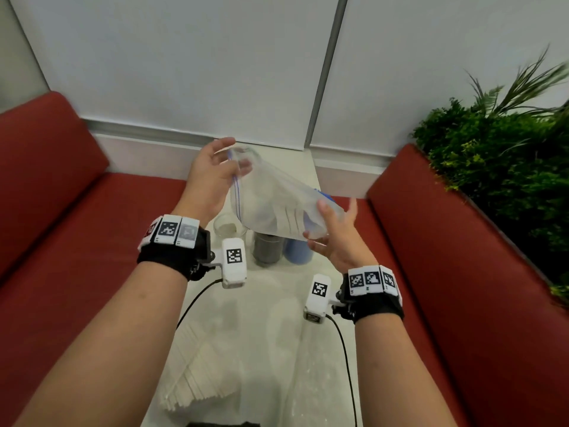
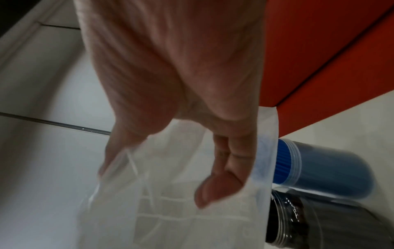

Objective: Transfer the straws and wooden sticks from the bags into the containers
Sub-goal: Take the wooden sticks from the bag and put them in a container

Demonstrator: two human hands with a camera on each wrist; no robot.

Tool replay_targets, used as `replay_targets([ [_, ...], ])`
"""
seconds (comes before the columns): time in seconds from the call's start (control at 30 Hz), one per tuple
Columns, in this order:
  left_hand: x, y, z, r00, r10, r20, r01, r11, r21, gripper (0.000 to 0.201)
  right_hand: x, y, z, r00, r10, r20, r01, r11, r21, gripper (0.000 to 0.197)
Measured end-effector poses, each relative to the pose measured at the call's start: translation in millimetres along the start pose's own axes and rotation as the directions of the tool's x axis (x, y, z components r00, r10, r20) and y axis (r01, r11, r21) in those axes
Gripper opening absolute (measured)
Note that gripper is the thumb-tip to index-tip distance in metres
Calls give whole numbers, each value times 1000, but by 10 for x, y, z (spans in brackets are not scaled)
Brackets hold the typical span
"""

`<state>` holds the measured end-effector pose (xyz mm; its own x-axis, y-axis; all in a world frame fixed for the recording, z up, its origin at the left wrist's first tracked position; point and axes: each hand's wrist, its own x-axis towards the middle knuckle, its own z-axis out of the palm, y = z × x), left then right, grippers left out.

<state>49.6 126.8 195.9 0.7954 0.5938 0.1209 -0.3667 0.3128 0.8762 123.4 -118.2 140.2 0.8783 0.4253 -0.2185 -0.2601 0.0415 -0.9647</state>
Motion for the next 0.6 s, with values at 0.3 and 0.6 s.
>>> replay_targets([
  [0.3,-40,-9,-17,930,157,-333,-113,982,149,33,1,-124,-140,898,-213,385,324,913,-250,90],
  [0.6,-136,10,43,963,258,-78,-166,796,582,39,86,-423,-62,953,-301,-45,196,718,-668,38],
])
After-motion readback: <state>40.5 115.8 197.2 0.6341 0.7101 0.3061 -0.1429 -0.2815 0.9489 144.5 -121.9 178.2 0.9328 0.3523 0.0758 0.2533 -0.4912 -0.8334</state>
